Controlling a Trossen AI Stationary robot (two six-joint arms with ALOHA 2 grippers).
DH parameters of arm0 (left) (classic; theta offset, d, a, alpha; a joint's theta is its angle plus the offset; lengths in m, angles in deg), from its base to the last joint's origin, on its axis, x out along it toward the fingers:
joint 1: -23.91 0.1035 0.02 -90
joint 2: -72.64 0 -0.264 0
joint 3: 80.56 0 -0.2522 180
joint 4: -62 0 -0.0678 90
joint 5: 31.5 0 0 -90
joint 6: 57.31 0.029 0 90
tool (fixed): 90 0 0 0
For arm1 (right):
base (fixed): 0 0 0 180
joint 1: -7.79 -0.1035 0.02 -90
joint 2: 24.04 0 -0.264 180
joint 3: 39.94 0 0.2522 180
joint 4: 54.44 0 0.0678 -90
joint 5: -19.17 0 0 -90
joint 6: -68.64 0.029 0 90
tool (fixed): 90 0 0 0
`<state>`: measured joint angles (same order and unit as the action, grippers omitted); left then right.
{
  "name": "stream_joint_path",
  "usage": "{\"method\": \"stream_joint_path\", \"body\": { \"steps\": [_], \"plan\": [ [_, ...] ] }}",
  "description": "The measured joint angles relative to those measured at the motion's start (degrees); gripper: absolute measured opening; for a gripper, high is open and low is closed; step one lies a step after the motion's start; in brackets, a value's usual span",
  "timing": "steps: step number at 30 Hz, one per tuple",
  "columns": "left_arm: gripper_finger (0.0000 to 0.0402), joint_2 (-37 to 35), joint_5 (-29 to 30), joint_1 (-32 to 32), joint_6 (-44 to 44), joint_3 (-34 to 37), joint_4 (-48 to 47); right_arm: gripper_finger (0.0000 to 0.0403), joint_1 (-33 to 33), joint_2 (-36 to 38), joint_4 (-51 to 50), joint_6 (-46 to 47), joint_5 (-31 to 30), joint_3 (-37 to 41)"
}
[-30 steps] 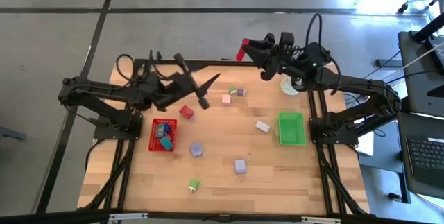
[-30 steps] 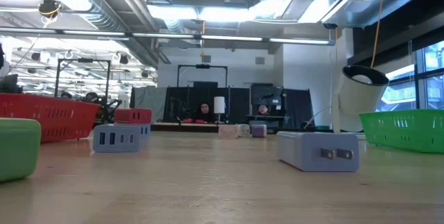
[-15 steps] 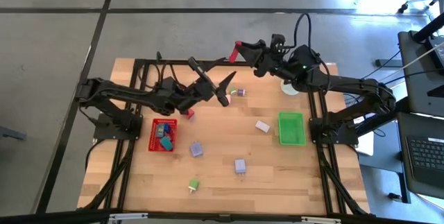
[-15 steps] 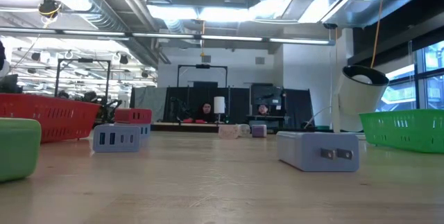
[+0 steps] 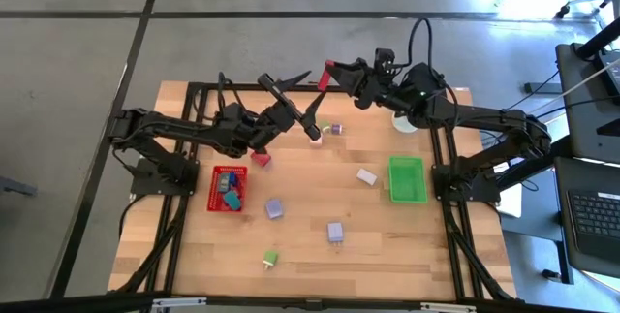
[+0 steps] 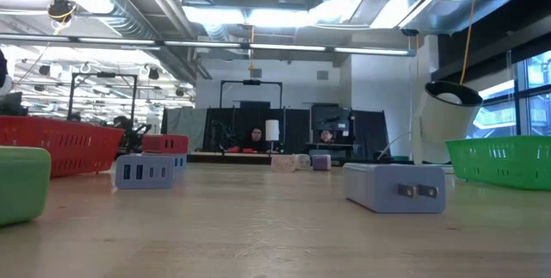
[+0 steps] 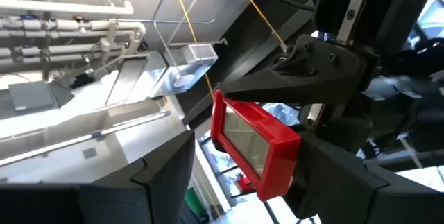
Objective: Pick & Place Office items
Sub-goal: Put the red digital timer into the orange basket
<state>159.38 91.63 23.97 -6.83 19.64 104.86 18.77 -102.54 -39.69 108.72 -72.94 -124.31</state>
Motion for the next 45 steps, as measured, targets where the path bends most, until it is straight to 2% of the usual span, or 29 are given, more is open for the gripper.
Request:
{"method": "stream_joint_path", "body": {
  "steps": [7,24,32,37,45],
  "plan": [
    [0.0229,0.02,0.15,0.02,-0.22,0.0,-0.42,0.0168,0.02,0.0,-0.17,0.0,0.44,0.0],
    [0.007,0.02,-0.01,0.0,-0.15,0.0,-1.8,0.0168,0.04,0.0,-0.17,-0.02,0.42,0.0],
    [0.0061,0.02,-0.31,0.0,-0.02,0.02,-1.85,0.0171,0.08,0.0,-0.1,-1.25,1.93,0.0],
    [0.0061,-0.13,-0.15,0.11,-0.55,0.02,-0.79,0.0207,0.75,-0.01,-0.5,-3.1,4.63,0.0],
    [0.006,-0.16,2.07,0.09,-0.41,0.0,-1.01,0.031,4.0,1.21,-3.77,-3.14,11.67,0.02]
  ]
}}
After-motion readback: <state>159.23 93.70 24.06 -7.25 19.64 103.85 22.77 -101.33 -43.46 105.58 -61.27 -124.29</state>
